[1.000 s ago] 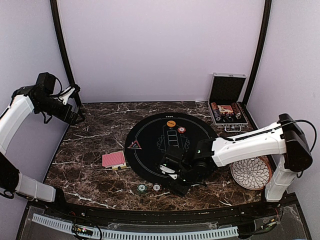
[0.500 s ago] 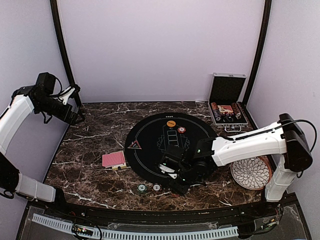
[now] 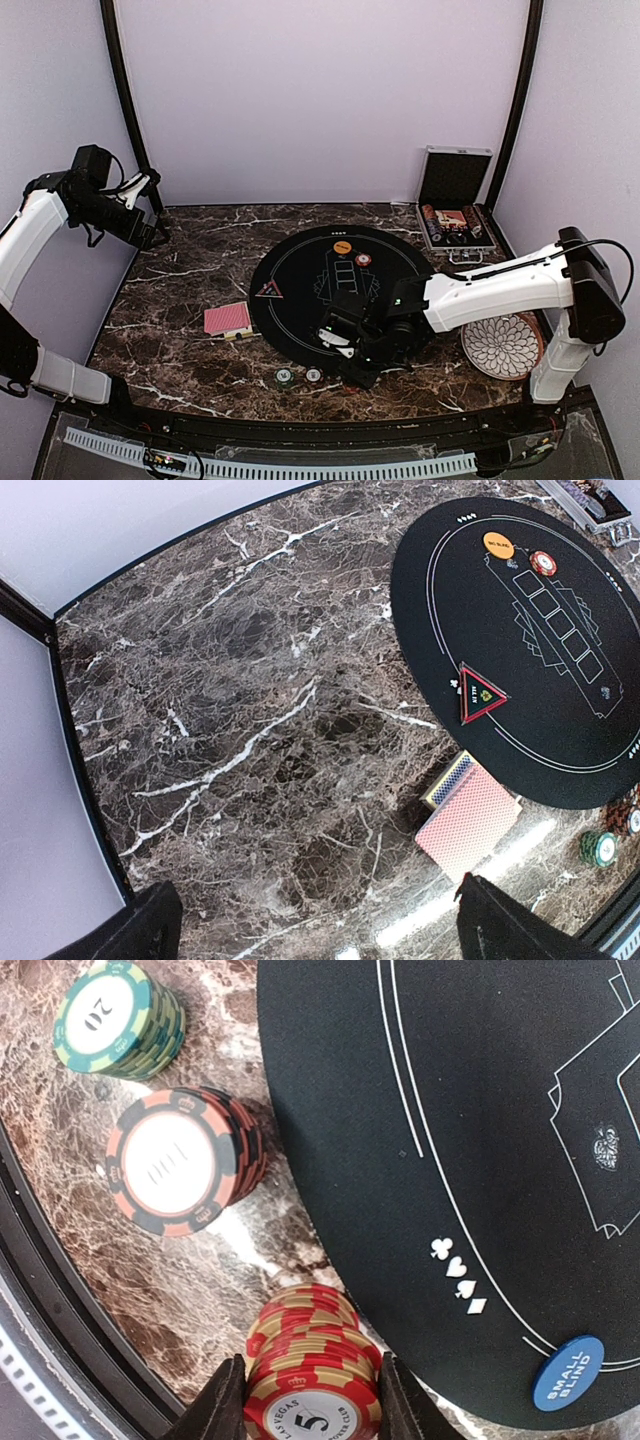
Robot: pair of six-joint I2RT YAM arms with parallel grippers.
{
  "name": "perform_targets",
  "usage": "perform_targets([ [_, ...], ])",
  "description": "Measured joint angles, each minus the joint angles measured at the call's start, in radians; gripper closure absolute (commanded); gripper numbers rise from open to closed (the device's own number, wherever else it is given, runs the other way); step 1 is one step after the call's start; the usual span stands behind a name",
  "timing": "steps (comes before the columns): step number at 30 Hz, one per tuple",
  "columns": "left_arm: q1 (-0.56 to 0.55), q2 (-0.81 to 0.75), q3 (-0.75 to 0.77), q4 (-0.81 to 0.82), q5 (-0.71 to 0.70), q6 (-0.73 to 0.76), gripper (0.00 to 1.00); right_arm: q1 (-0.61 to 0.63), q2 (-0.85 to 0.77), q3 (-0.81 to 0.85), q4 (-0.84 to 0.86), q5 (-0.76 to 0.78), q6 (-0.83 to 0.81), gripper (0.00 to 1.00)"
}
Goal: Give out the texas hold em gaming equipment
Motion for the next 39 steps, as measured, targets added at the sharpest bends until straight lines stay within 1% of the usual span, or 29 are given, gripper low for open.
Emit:
perform_targets([
  [8, 0.000, 0.000, 0.000, 0.000, 0.000, 0.000, 0.01, 0.000, 0.000, 0.064, -0.052, 0.031, -0.013, 0.86],
  [12, 0.000, 0.000, 0.000, 0.000, 0.000, 0.000, 0.01, 0.000, 0.006, 0.140, -0.076, 0.053, -0.016, 0.86],
  [15, 0.000, 0.000, 0.000, 0.000, 0.001, 0.000, 0.01, -0.001, 0.044, 0.225, -0.084, 0.068, -0.019, 0.86],
  [18, 0.000, 0.000, 0.000, 0.000, 0.002, 0.000, 0.01, -0.009, 0.127, 0.344, -0.089, 0.080, -0.024, 0.85],
  [29, 0.000, -0.008, 0.000, -0.007, 0.005, 0.000, 0.01, -0.064, 0.525, 0.806, -0.053, 0.087, -0.039, 0.81],
  [34, 0.000, -0.017, 0.000, -0.012, 0.006, 0.000, 0.01, -0.101, 0.671, 0.956, -0.055, 0.104, -0.039, 0.81],
  [39, 0.000, -0.021, 0.000, -0.016, 0.006, 0.003, 0.01, -0.126, 0.756, 1.030, -0.056, 0.126, -0.038, 0.81],
])
